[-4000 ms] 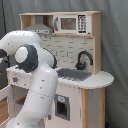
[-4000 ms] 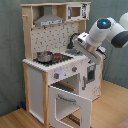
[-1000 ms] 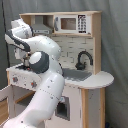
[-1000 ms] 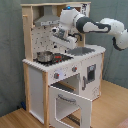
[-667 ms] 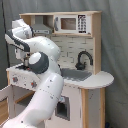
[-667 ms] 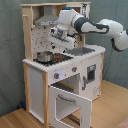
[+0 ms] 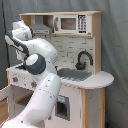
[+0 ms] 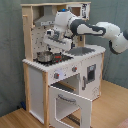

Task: Play with the kitchen

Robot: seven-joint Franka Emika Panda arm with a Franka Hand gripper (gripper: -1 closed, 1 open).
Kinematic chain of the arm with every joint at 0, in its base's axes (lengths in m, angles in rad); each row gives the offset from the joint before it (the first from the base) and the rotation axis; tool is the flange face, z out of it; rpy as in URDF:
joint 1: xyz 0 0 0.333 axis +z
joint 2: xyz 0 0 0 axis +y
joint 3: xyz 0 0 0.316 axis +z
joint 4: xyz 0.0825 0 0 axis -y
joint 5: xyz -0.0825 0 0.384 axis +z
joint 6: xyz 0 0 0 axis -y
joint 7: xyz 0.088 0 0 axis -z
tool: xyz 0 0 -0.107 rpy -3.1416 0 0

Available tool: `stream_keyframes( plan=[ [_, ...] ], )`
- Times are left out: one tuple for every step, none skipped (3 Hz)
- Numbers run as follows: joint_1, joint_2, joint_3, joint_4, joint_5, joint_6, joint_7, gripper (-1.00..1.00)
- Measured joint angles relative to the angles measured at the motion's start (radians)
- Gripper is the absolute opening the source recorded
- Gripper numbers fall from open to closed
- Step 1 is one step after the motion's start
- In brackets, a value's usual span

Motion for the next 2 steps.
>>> stream_keyframes(
  plan=[
    [0.051,0.018,-0.033,0.066,-0.007,0.000,-0.058,1.00],
    [0.101,0.031,-0.068,0.136,-0.012,0.000,-0.117,1.00]
  ],
)
